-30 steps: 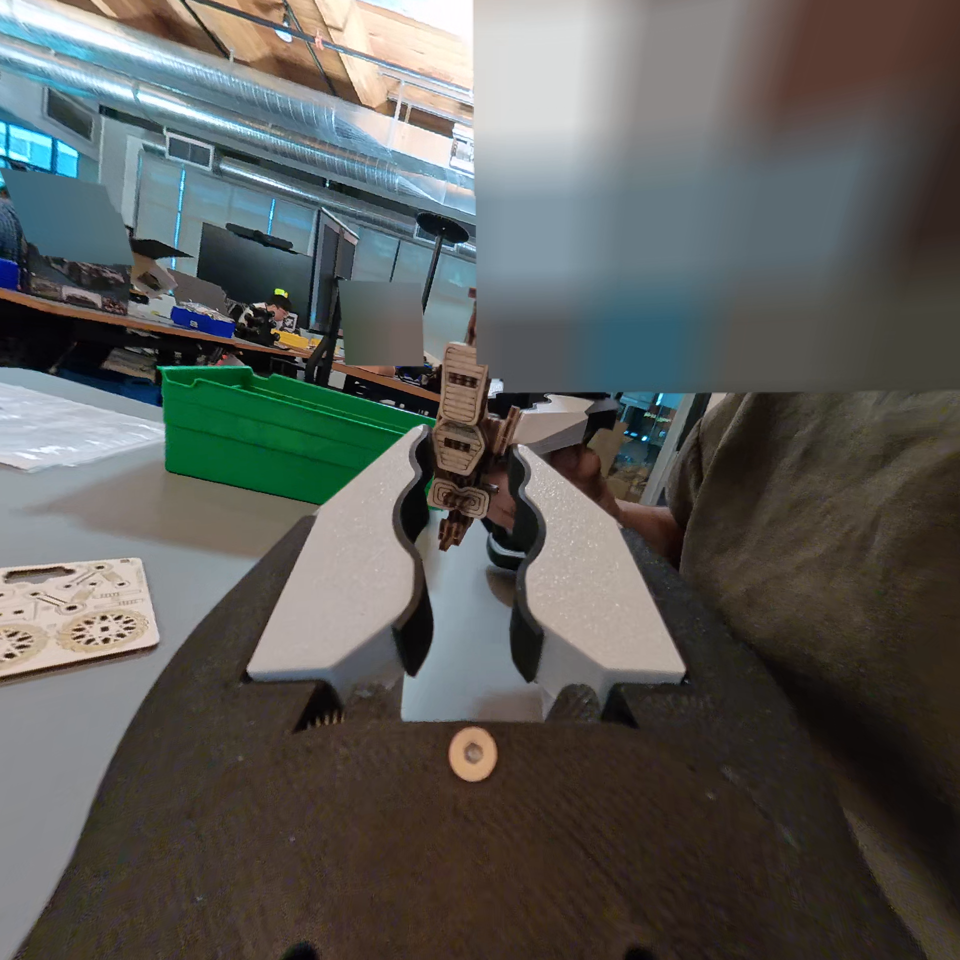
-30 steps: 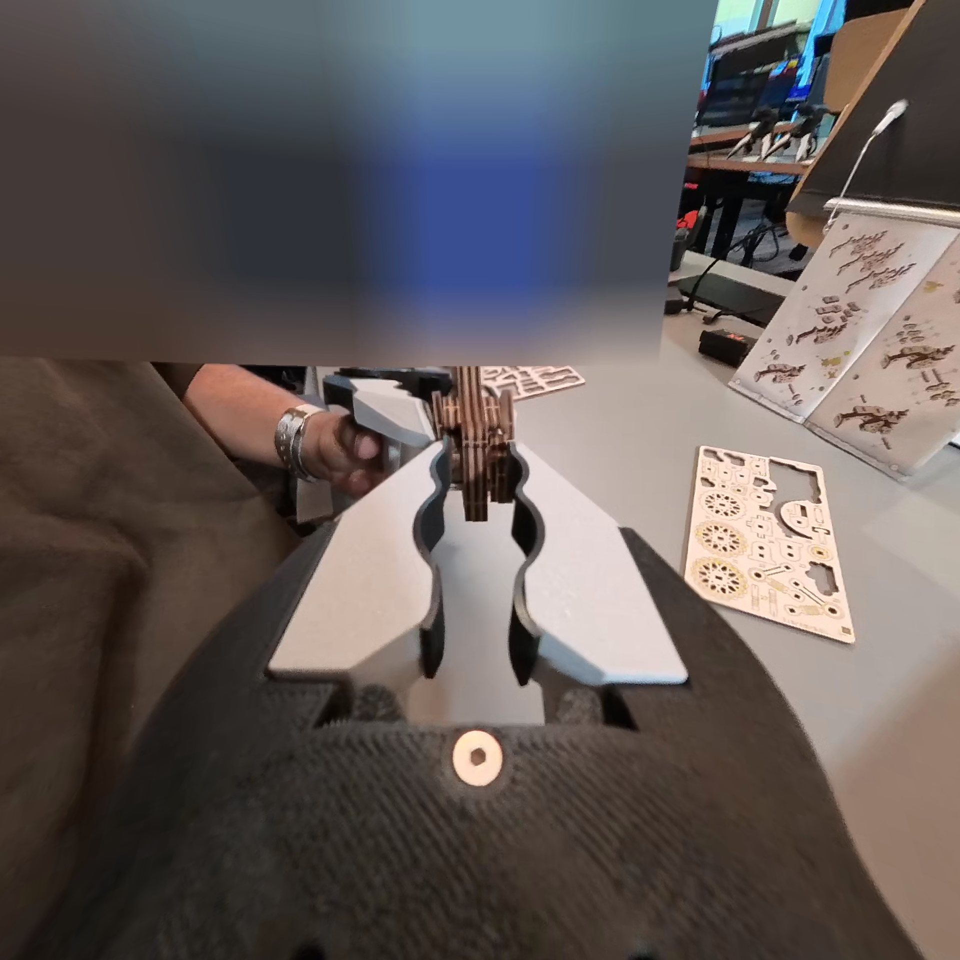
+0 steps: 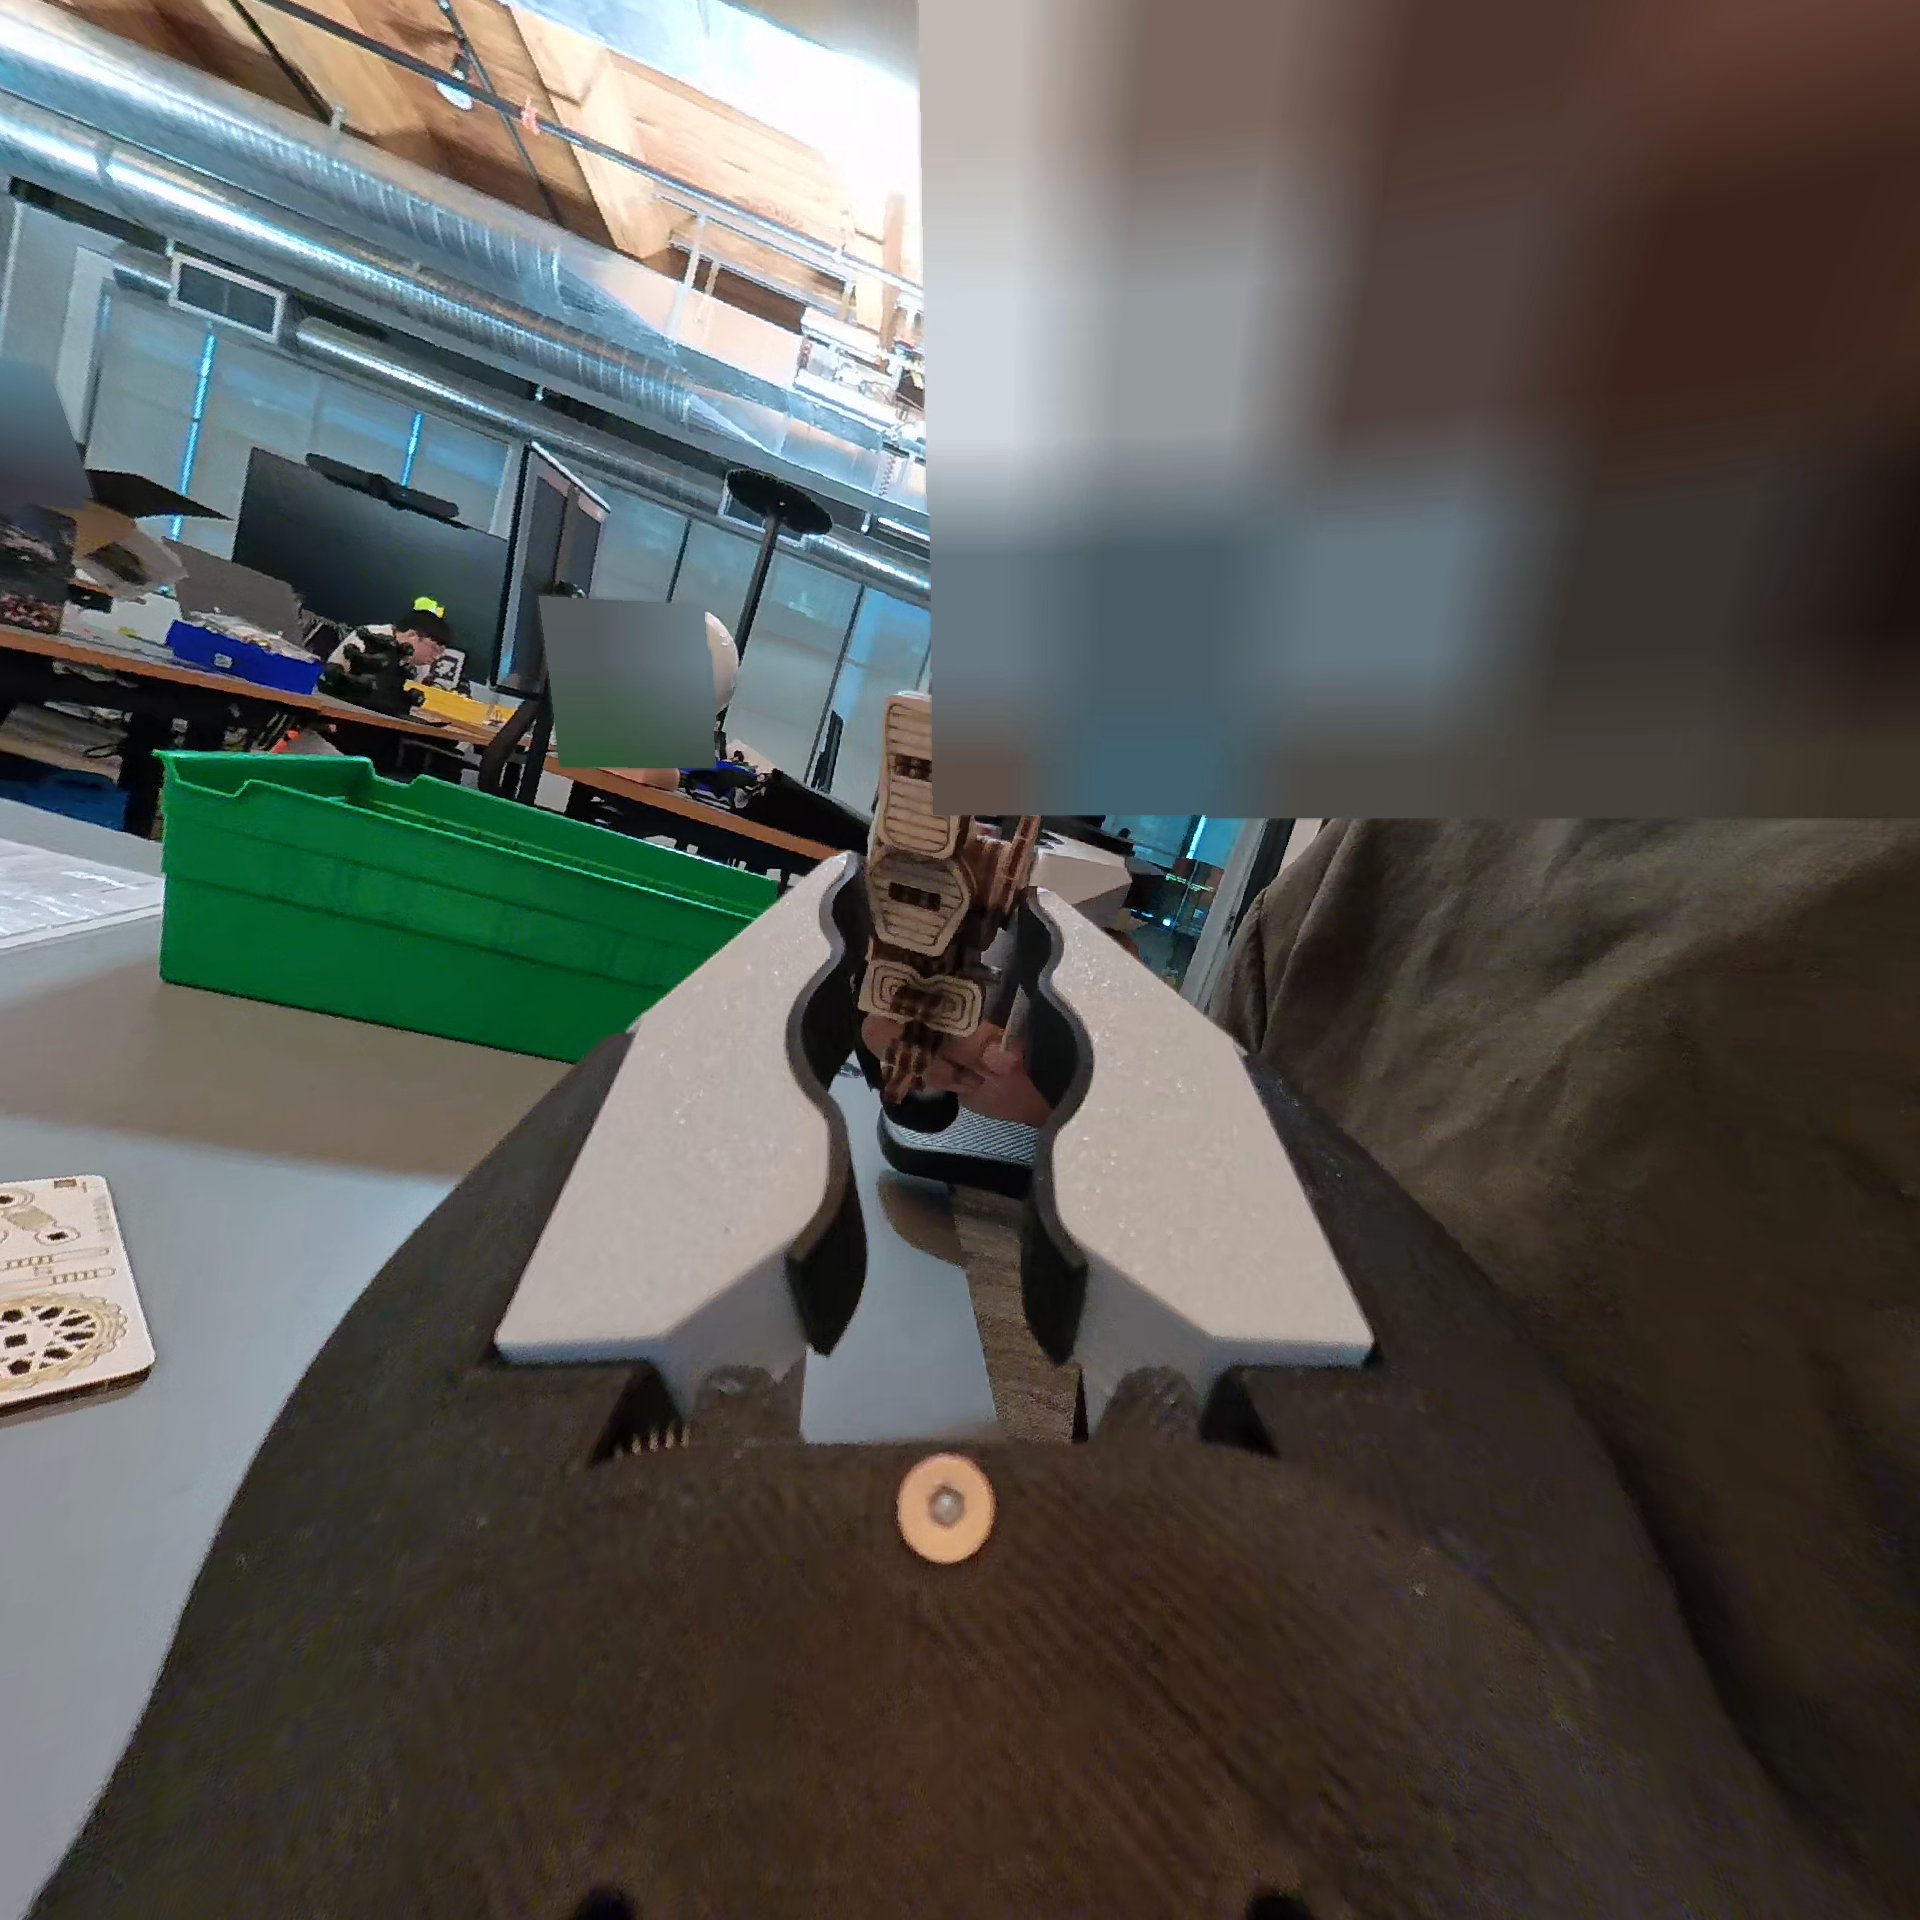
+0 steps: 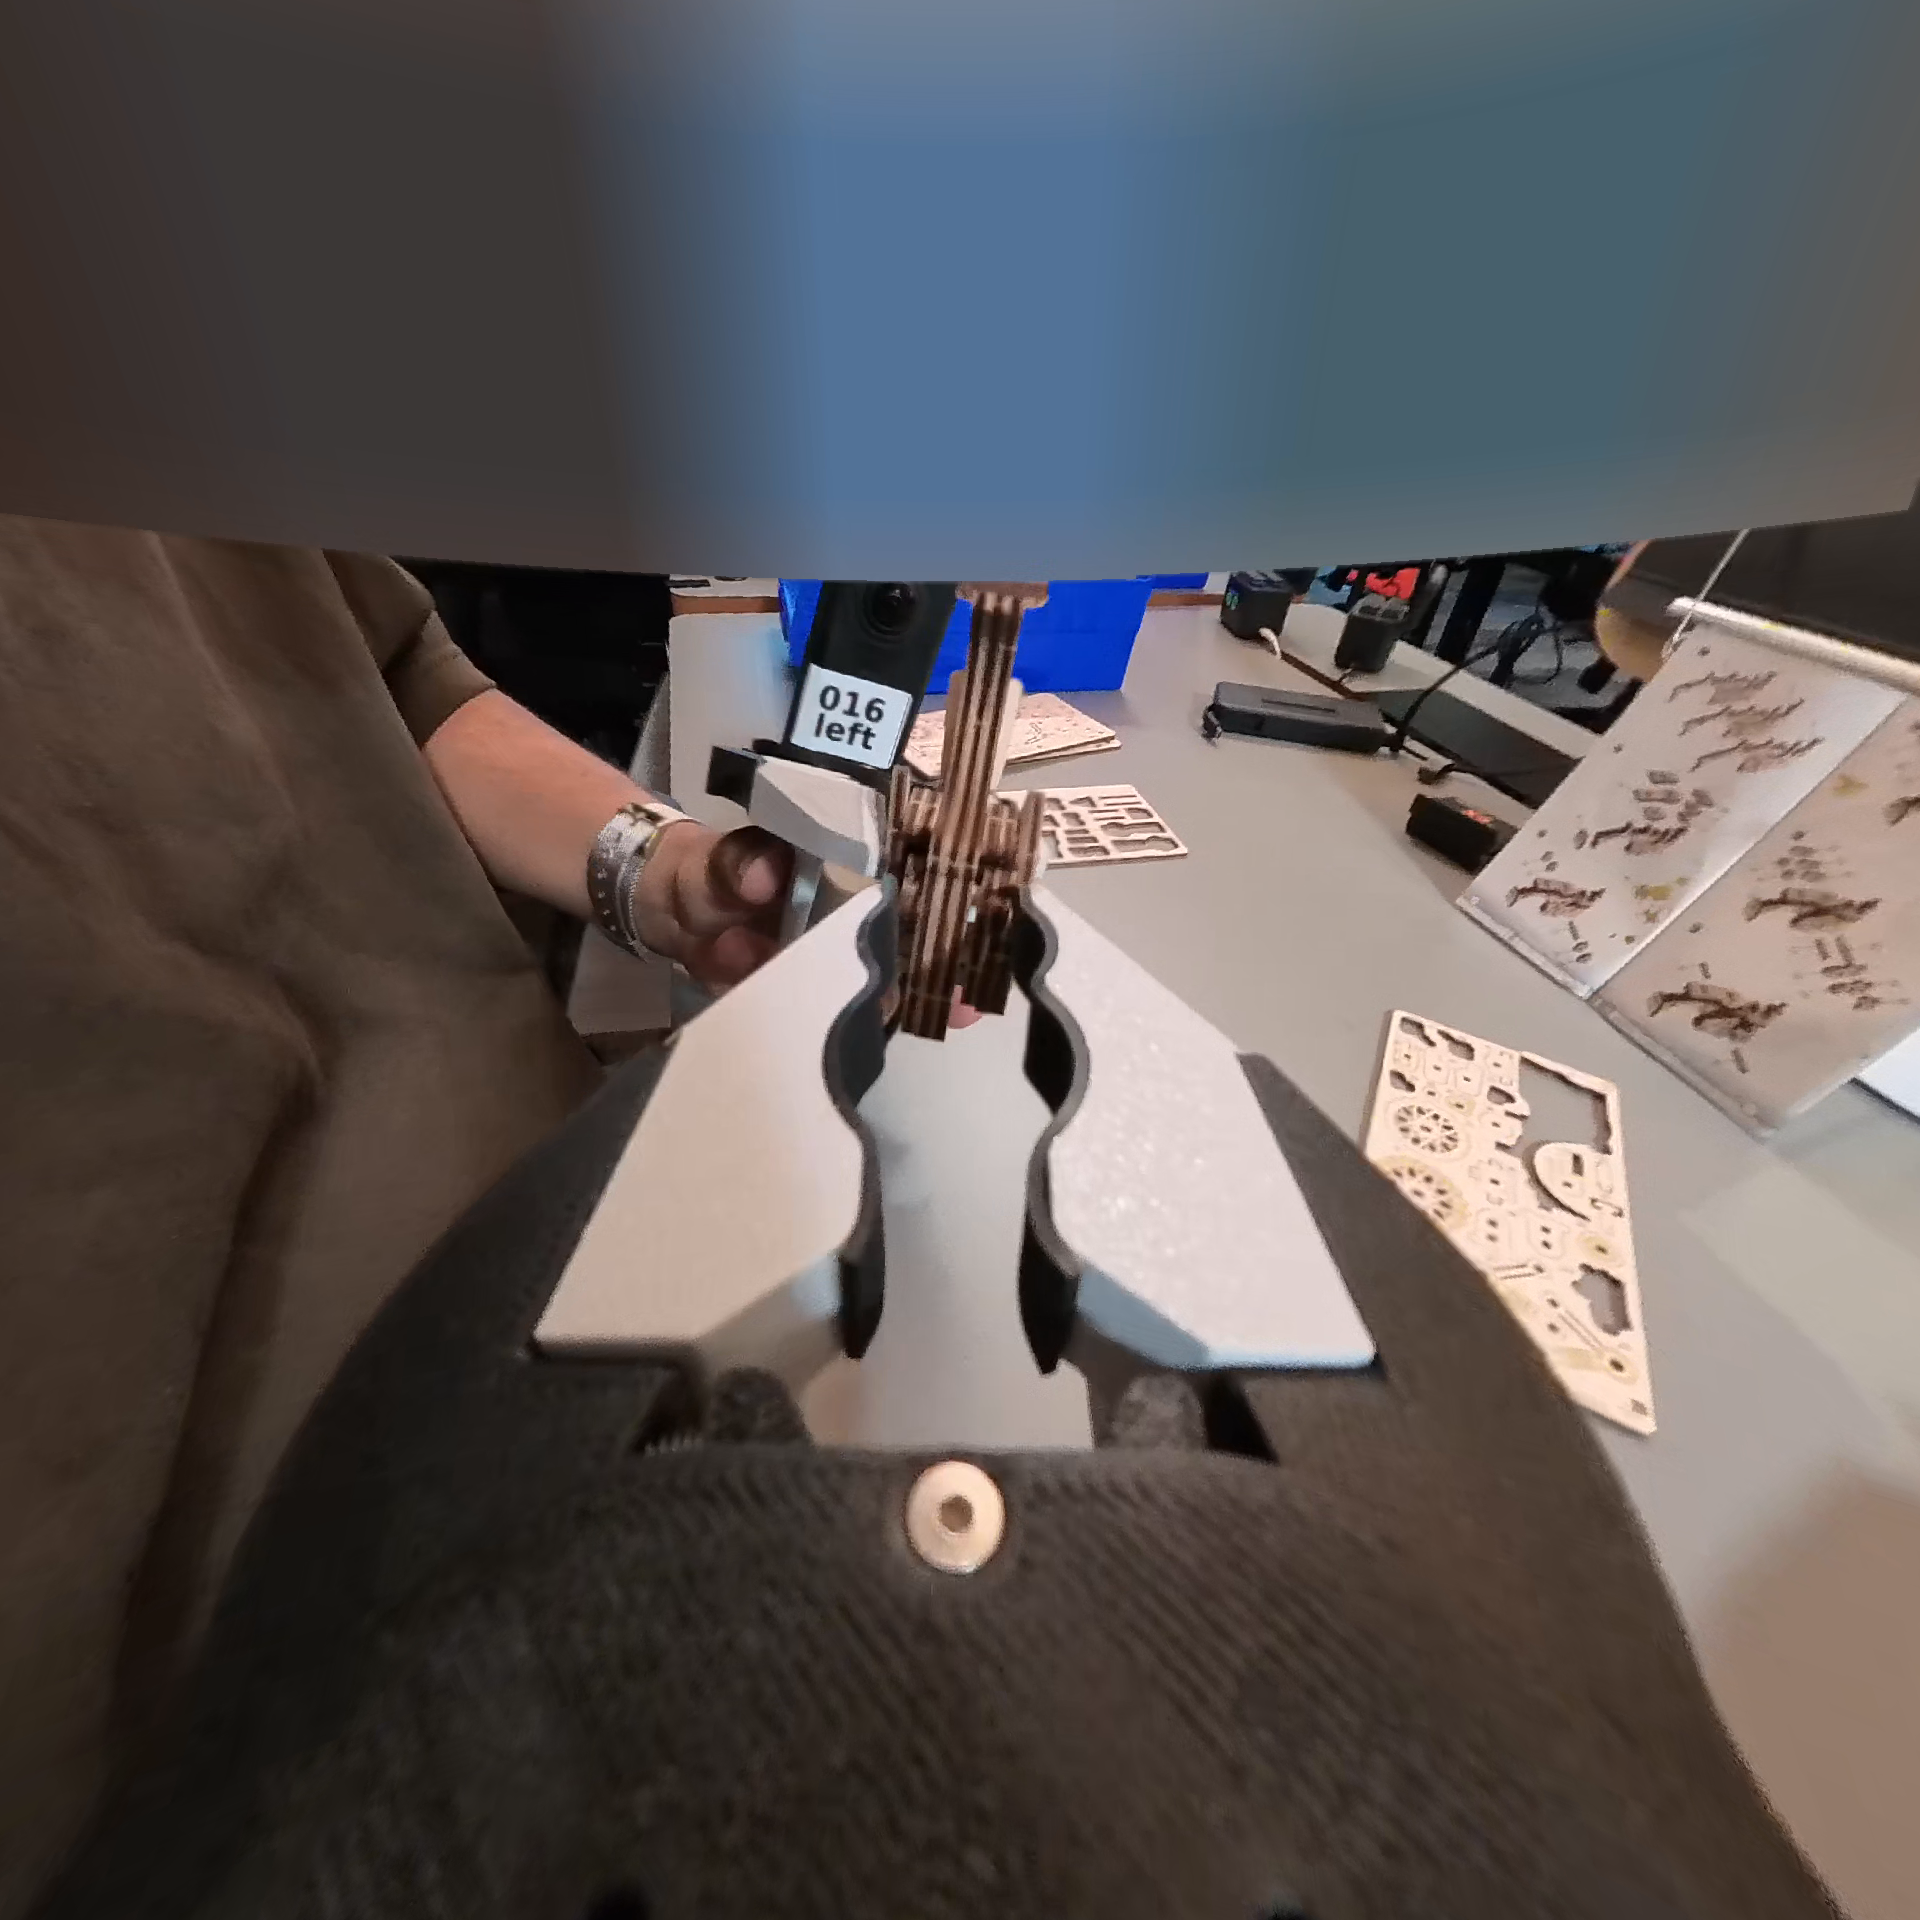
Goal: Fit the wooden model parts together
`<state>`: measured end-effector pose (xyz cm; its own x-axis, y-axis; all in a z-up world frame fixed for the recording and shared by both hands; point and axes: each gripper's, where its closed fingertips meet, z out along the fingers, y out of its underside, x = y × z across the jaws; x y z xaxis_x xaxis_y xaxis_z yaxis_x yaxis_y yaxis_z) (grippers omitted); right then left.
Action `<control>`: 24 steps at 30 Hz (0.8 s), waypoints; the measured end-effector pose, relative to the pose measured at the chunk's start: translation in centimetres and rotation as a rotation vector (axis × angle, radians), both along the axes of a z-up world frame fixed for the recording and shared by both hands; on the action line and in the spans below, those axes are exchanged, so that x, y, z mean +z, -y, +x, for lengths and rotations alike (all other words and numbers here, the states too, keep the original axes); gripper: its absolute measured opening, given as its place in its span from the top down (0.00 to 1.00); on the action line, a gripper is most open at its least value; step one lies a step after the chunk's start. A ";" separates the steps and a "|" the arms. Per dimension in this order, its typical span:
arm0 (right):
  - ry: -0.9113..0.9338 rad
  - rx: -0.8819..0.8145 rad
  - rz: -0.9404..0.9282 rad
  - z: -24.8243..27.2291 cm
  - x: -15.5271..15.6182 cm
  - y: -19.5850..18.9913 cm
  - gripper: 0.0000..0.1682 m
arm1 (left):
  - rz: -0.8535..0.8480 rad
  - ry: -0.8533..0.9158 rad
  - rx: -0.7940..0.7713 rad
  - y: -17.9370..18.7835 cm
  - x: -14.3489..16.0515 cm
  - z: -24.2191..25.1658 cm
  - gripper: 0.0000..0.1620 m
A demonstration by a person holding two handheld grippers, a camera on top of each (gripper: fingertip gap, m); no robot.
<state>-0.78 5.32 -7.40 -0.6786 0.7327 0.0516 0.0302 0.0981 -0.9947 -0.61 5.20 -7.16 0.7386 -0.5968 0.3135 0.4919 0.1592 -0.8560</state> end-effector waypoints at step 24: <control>0.024 0.027 0.024 1.2 0.9 1.7 0.89 | 0.093 -0.053 -0.080 1.6 1.3 1.5 0.84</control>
<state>0.40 3.59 -6.54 -0.6996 0.7126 0.0525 0.0513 0.1233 -0.9910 0.86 3.64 -5.90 0.7016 -0.6791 0.2159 0.4604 0.2007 -0.8647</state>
